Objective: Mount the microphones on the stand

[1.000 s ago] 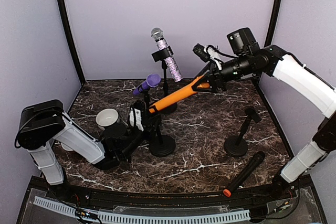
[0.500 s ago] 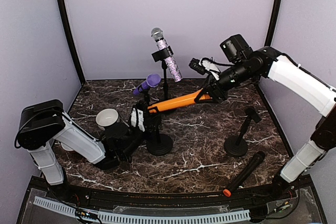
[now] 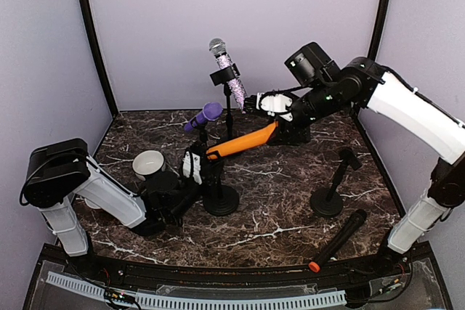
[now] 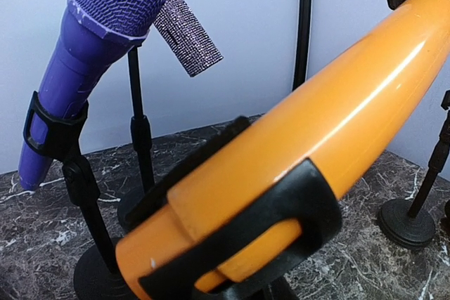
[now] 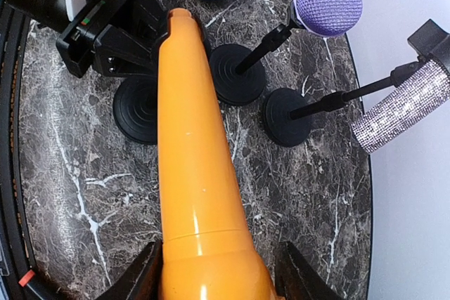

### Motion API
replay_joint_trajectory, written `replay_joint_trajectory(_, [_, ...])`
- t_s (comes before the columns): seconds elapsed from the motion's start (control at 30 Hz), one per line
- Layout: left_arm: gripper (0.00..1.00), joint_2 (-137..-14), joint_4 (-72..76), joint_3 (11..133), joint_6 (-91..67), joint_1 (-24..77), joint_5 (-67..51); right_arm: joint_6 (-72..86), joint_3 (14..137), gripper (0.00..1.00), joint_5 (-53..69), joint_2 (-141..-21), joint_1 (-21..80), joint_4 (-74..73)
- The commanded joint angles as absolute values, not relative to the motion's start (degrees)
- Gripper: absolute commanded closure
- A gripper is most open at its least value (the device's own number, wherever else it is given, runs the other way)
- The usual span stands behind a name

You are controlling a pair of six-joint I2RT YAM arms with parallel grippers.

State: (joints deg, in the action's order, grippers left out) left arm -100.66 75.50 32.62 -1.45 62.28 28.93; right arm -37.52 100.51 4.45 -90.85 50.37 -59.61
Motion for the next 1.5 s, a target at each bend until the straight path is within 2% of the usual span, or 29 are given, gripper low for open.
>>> replay_joint_trajectory(0.0, [1.00, -100.8, 81.0, 37.9, 0.7, 65.4, 17.4, -41.1, 101.4, 1.00, 15.4, -99.0, 55.9, -56.9])
replay_joint_trajectory(0.37, [1.00, -101.4, 81.1, 38.0, 0.4, 65.7, 16.4, -28.1, 113.6, 1.00, 24.2, -111.5, 56.0, -60.6])
replay_joint_trajectory(1.07, [1.00, -102.0, 80.9, 38.5, 0.2, 65.7, 15.2, -20.1, 113.6, 1.00, 27.3, -115.5, 55.9, -58.1])
replay_joint_trajectory(1.37, [1.00, -102.0, 83.0, 37.2, -1.0, 65.7, 18.3, -19.3, 112.7, 1.00, 26.8, -112.2, 54.2, -56.8])
replay_joint_trajectory(1.4, [0.91, -102.0, 83.4, 37.0, -1.4, 65.7, 19.6, -19.1, 112.6, 1.00, 26.9, -111.8, 54.0, -56.6])
replay_joint_trajectory(1.47, [0.64, -101.9, 84.8, 36.5, -2.1, 65.7, 23.4, -18.5, 112.3, 1.00, 27.1, -110.8, 53.3, -56.2])
